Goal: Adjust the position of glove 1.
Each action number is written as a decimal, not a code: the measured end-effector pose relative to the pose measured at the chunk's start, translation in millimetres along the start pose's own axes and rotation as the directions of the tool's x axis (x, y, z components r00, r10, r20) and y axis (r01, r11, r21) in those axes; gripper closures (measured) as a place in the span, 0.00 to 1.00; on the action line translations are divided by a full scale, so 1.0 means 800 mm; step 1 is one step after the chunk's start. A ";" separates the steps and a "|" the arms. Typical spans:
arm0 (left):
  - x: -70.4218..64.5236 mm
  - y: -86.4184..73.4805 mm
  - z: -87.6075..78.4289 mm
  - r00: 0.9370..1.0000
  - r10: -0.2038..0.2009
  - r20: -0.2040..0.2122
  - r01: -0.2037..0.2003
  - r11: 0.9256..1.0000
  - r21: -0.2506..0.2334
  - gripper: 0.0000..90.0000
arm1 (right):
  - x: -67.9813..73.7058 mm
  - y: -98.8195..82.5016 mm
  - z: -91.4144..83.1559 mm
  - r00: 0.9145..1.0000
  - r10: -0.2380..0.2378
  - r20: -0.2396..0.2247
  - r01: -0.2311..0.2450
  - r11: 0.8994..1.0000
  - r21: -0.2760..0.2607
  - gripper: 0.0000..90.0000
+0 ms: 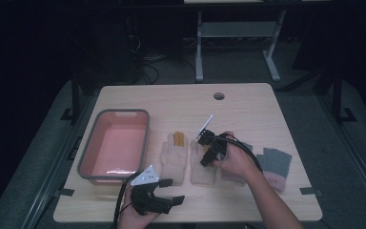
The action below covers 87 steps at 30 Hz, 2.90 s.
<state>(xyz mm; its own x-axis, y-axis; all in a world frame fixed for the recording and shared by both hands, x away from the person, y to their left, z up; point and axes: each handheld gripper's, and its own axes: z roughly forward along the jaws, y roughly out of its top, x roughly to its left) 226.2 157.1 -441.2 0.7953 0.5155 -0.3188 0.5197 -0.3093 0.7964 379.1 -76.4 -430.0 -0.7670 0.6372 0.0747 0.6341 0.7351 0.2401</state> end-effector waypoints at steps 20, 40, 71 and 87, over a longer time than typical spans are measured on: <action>0.001 0.000 -0.002 1.000 -0.021 -0.007 0.021 1.000 -0.007 0.26 | 0.003 -0.003 -0.005 0.999 0.007 0.048 -0.007 1.000 -0.006 0.68; 0.002 0.001 -0.006 1.000 -0.011 -0.015 0.011 0.999 -0.030 0.26 | 0.020 -0.001 -0.059 0.996 -0.040 0.076 0.044 0.997 -0.056 0.69; 0.002 0.003 -0.016 0.999 -0.021 -0.037 0.018 0.997 -0.071 0.26 | 0.062 0.064 -0.064 0.992 -0.116 0.044 0.120 0.987 -0.107 0.69; 0.002 0.003 -0.016 0.999 -0.016 -0.037 0.013 0.997 -0.070 0.26 | 0.080 0.091 -0.043 0.993 -0.119 -0.012 0.117 0.986 -0.117 0.68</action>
<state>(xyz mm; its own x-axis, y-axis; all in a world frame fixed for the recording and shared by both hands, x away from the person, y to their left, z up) 224.7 167.5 -433.1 0.7752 0.5492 -0.3122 0.5068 -0.2457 0.8263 373.3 9.9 -374.6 -0.8383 0.5423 0.0566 0.5241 0.7726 0.3583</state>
